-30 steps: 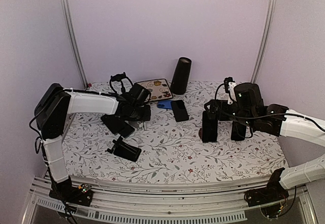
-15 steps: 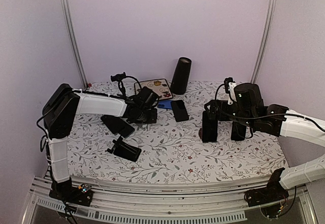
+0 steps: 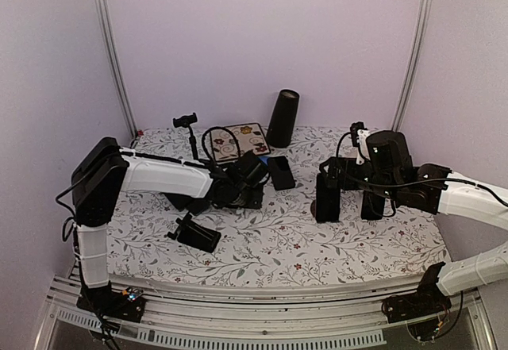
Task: Place the phone on the phone stand
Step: Move the phone stand to the center of the board.
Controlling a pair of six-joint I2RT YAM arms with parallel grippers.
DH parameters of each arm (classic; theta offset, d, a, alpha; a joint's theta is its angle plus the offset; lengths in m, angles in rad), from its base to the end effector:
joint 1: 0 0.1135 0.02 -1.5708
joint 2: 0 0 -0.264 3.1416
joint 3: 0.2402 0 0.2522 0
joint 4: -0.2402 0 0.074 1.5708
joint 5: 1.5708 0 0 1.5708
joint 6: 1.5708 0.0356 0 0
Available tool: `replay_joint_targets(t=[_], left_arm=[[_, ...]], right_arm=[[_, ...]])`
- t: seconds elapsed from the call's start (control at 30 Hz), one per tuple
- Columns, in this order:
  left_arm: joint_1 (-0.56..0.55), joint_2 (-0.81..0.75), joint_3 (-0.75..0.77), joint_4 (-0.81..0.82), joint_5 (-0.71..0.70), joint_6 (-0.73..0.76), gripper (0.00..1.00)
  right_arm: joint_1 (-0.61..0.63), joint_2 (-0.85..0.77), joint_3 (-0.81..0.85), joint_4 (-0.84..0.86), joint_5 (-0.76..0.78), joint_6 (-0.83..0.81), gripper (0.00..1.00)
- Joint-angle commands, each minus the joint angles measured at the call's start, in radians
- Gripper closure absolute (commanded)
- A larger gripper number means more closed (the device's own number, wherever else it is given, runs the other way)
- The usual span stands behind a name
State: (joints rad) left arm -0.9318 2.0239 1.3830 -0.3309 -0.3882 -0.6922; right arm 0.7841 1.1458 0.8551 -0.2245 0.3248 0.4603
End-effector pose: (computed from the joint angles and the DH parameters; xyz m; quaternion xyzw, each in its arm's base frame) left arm 0.2661 -0.3356 0.1642 0.0556 0.9376 -0.0833 0.3329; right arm 0.1898 0.1733 0.2882 -0.0571 0.8545 0.1762 0.4853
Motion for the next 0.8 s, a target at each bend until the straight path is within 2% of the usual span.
replay_joint_targets(t=[0.0,0.13,0.3,0.5,0.63,0.77], left_arm=[[-0.067,0.010,0.016,-0.109,-0.003,-0.066,0.98],[-0.115,0.038,0.054,-0.160,-0.030,-0.084,0.94],[-0.155,0.085,0.113,-0.204,-0.044,-0.082,0.77],[-0.180,0.091,0.143,-0.208,-0.043,-0.078,0.61],[-0.189,0.087,0.156,-0.208,-0.042,-0.068,0.55],[-0.196,0.064,0.155,-0.198,-0.036,-0.062,0.53]], right_arm=[[-0.004,0.001,-0.010,0.016,-0.014,0.005,0.01],[-0.004,0.010,-0.005,0.019,-0.018,0.003,0.01],[-0.005,0.018,0.002,0.020,-0.018,0.000,0.01],[-0.005,0.019,0.004,0.017,-0.017,0.000,0.01],[-0.004,0.023,0.004,0.017,-0.015,0.001,0.01],[-0.004,0.026,0.004,0.018,-0.016,0.005,0.01]])
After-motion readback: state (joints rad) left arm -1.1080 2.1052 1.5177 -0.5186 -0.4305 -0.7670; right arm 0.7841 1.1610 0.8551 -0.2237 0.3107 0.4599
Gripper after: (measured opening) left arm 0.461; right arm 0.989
